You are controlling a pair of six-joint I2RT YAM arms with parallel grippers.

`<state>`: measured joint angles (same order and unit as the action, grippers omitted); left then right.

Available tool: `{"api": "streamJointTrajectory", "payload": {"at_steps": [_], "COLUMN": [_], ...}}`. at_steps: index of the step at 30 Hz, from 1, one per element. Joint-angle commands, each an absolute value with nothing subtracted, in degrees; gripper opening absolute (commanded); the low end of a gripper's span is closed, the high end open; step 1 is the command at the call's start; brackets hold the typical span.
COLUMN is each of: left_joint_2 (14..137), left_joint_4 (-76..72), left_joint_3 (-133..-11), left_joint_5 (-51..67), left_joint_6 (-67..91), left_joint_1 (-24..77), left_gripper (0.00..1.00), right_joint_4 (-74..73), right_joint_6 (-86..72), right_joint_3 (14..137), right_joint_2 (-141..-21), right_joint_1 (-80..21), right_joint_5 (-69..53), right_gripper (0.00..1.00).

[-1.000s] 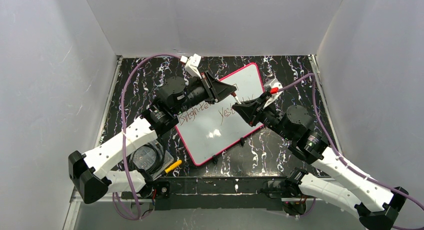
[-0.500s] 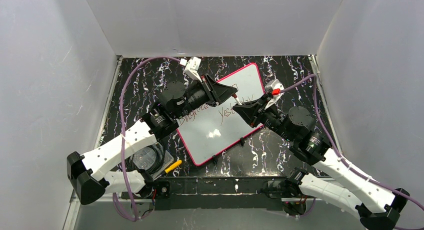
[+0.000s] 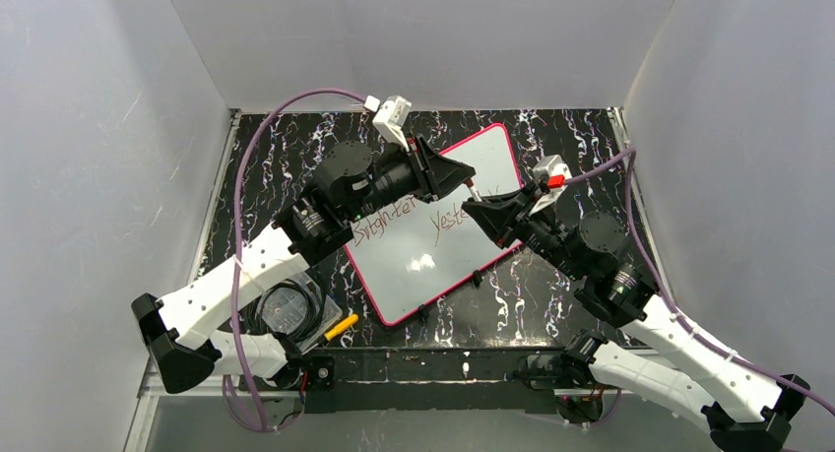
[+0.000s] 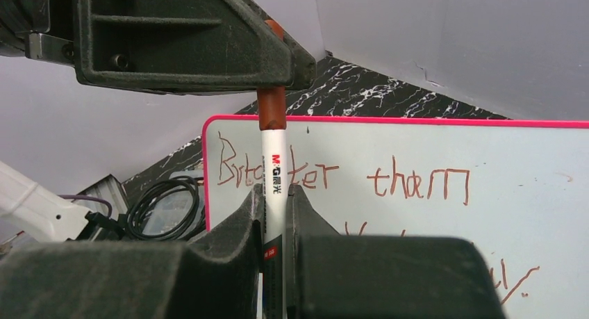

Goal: Write a sentence on the whiteboard
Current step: Close the whiteboard marker at the center of the board, then place the whiteboard marker at the corner of the board.

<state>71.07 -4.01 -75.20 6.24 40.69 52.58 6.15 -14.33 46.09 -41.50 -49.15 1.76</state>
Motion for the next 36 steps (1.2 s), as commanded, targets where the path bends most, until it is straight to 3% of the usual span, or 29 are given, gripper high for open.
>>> {"api": "streamJointTrajectory", "payload": {"at_steps": [1, 5, 11, 16, 23, 28, 36], "left_joint_2": [72.17, 73.49, 74.84, 73.20, 66.59, 59.53, 46.28], "left_joint_4": [7.46, 14.30, 28.00, 34.01, 32.43, 28.36, 22.22], "left_joint_3": [-78.13, -86.90, -100.63, -101.49, -87.64, -74.11, -52.96], "left_joint_5": [23.14, 24.73, 22.67, 22.36, 18.76, 7.12, -3.01], "left_joint_6": [39.26, 36.41, 26.18, 22.61, 19.54, 17.11, 14.51], "left_joint_1": [55.06, 49.45, 41.66, 28.09, 7.62, 5.27, 5.27], "left_gripper": [0.13, 0.59, 0.90, 0.97, 0.98, 0.98, 0.98], "right_joint_4": [12.68, 7.25, -7.04, -15.62, -18.69, -16.08, -8.39], "right_joint_6": [-12.43, -8.91, -2.88, -0.34, -5.79, -11.32, -17.65], "right_joint_3": [50.00, 52.21, 60.75, 65.07, 60.02, 51.77, 39.70], "right_joint_2": [-42.66, -43.00, -48.04, -54.95, -59.64, -62.75, -68.59], "right_joint_1": [-47.64, -47.64, -47.59, -44.33, -15.36, -3.57, -2.29], "right_joint_5": [14.97, 21.26, 34.93, 42.25, 18.46, 9.17, 8.09], "right_gripper": [0.01, 0.01, 0.01, 0.01, 0.01, 0.01, 0.03]}}
